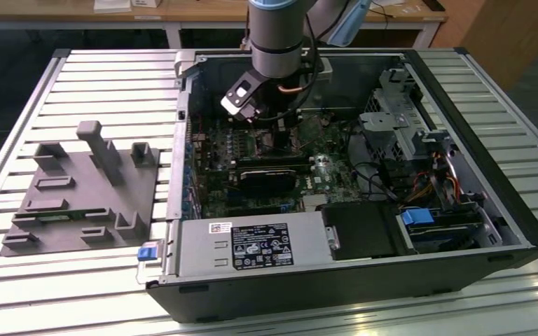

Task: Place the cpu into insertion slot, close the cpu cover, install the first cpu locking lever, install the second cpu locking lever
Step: 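Place the cpu into insertion slot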

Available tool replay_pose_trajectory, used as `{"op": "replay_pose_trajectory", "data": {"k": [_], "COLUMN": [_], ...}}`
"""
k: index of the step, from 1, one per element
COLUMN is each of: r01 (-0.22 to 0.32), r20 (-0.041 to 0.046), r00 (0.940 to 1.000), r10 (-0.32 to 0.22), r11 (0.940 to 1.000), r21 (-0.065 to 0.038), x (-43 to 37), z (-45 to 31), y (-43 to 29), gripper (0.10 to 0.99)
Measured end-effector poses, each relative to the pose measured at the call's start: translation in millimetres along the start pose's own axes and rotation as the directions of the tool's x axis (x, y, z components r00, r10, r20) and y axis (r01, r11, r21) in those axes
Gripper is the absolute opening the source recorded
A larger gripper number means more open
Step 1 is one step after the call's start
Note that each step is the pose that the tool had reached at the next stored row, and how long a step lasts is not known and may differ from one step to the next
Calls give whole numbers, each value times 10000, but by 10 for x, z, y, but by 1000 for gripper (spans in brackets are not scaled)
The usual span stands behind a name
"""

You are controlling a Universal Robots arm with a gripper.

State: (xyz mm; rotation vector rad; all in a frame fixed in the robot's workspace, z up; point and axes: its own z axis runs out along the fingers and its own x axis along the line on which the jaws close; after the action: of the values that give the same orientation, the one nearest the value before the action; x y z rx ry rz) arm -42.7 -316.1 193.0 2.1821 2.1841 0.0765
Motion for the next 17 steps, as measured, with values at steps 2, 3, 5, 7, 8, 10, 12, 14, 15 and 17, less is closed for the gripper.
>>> {"op": "replay_pose_trajectory", "data": {"k": [2, 3, 5, 7, 8, 10, 12, 14, 15, 17], "r01": [0, -1, -1, 0, -1, 0, 0, 1, 0, 1], "r20": [3, 2, 0, -2, -3, -3, -17, -9, -4, -3], "r00": [10000, 10000, 10000, 10000, 10000, 10000, 10000, 10000, 10000, 10000], "r10": [0, 1, 1, 0, 1, 0, 0, -1, 0, -1], "r11": [10000, 10000, 10000, 10000, 10000, 10000, 10000, 10000, 10000, 10000], "r21": [16, 16, 15, 13, 13, 13, 3, 9, 12, 13], "x": [-1, 0, 0, 0, 0, 0, 3, 2, 1, 1], "z": [8, 8, 10, 11, 11, 11, 16, 15, 13, 13], "y": [4, 4, 4, 5, 5, 5, 6, 5, 5, 5], "gripper": [537, 537, 537, 537, 537, 537, 549, 612, 612, 612]}}
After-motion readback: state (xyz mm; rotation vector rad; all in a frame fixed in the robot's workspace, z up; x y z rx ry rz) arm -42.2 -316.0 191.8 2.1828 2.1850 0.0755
